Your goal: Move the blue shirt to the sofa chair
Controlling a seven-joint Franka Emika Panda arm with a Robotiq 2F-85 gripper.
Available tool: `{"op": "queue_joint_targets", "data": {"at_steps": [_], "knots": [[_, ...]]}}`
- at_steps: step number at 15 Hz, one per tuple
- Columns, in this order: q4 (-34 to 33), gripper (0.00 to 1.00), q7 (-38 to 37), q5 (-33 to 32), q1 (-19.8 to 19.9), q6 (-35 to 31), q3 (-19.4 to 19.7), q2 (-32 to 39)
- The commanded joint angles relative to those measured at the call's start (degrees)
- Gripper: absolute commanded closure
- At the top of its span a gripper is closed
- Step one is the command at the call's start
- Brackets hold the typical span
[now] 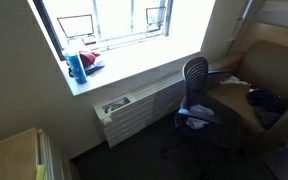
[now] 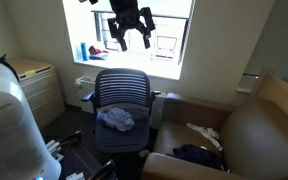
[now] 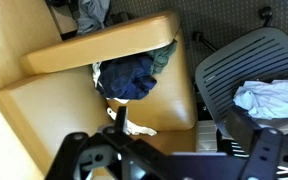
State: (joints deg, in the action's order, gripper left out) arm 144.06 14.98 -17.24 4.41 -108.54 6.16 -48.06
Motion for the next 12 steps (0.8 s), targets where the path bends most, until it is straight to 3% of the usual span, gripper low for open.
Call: {"op": "queue_joint_targets", "data": {"at_steps": [1,7,10,12], "knots": [[-0.1,0.0,-0.3,-0.3,-0.6,0.2,0.4,0.0],[-0.1,0.0,-0.3,-0.3,-0.6,0.2,0.4,0.0],[1.0,0.0,-6.7,1.2,-2.8,-1.1,-4.6,9.3],[1.5,0.0,-7.0,4.2,-6.9,0.6,-6.6,13.3]]}}
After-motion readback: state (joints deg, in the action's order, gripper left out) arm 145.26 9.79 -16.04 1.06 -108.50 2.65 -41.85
